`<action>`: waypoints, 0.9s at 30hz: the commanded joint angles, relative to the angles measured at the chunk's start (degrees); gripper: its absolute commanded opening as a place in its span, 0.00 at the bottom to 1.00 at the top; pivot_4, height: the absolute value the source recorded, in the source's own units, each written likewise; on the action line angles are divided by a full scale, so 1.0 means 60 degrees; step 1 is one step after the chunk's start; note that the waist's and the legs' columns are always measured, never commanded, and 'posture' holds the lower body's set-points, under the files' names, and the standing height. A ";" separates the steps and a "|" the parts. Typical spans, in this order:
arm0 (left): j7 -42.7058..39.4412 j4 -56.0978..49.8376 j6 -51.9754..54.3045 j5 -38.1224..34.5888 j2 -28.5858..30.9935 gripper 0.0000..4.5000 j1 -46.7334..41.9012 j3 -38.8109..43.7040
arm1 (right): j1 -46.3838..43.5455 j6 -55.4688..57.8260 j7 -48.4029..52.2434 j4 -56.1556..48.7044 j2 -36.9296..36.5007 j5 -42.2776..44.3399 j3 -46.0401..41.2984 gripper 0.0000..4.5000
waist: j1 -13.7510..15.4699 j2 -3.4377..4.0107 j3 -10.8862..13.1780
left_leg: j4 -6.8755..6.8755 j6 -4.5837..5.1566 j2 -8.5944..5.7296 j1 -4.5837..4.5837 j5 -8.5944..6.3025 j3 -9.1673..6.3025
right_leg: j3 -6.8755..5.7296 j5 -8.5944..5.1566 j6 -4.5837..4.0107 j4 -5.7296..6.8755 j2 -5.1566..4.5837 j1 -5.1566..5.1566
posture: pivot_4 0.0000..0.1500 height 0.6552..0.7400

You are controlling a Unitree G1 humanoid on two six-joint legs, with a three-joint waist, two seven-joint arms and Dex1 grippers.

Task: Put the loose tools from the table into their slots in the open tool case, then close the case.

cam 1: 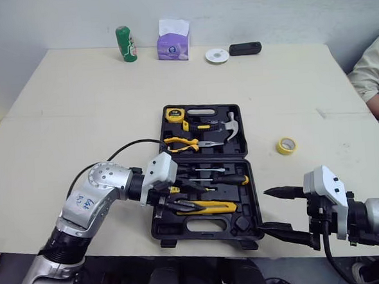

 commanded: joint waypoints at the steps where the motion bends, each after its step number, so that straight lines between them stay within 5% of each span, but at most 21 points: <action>1: -0.0088 0.0332 -0.0659 0.0456 -0.0186 0.02 0.0128 -0.0367 | 0.0032 -0.0156 0.0271 -0.0082 -0.0106 0.0084 -0.0007 1.00 | -0.0003 0.0000 0.0000 | 0.0000 0.0000 0.0000 0.0000 0.0000 0.0000 | -0.0001 0.0000 0.0000 -0.0001 0.0002 -0.0001 | 1.00 0.86; 11: 0.0200 0.1202 -0.1047 0.1897 -0.0325 0.02 0.0080 -0.1327 | -0.0220 -0.0065 0.0238 -0.0049 -0.0129 0.0084 -0.0010 1.00 | -0.0009 0.0000 0.0000 | 0.0000 0.0004 0.0003 0.0002 -0.0002 0.0001 | 0.0000 0.0001 0.0001 0.0000 0.0000 0.0001 | 1.00 0.86; 18: 0.0431 0.1839 -0.1313 0.4193 0.0546 0.02 0.0055 -0.2985 | -0.0165 -0.0133 0.0112 0.0027 -0.0091 -0.0264 0.0228 1.00 | -0.0014 0.0012 -0.0097 | -0.0001 0.0007 0.0002 0.0026 -0.0005 0.0001 | 0.0001 0.0001 0.0001 -0.0002 -0.0003 0.0022 | 1.00 0.86; 23: 0.0428 0.1568 -0.1353 0.3839 0.0603 0.02 0.0205 -0.2763 | -0.0204 -0.0117 0.0018 0.0052 -0.0045 -0.0300 0.0211 1.00 | -0.0129 0.0056 -0.0241 | -0.0006 0.0007 0.0019 0.0057 -0.0024 0.0001 | 0.0007 -0.0004 -0.0008 -0.0009 -0.0001 0.0043 | 1.00 0.86; 27: -0.0035 0.0429 -0.0258 0.1370 0.0618 0.02 0.0441 -0.1049 | -0.0134 -0.0283 -0.0269 0.0320 0.0146 -0.0540 -0.0125 1.00 | -0.0247 0.0061 -0.0241 | -0.0014 0.0028 0.0025 0.0078 -0.0047 -0.0002 | 0.0008 -0.0010 -0.0018 -0.0008 -0.0001 0.0056 | 1.00 0.86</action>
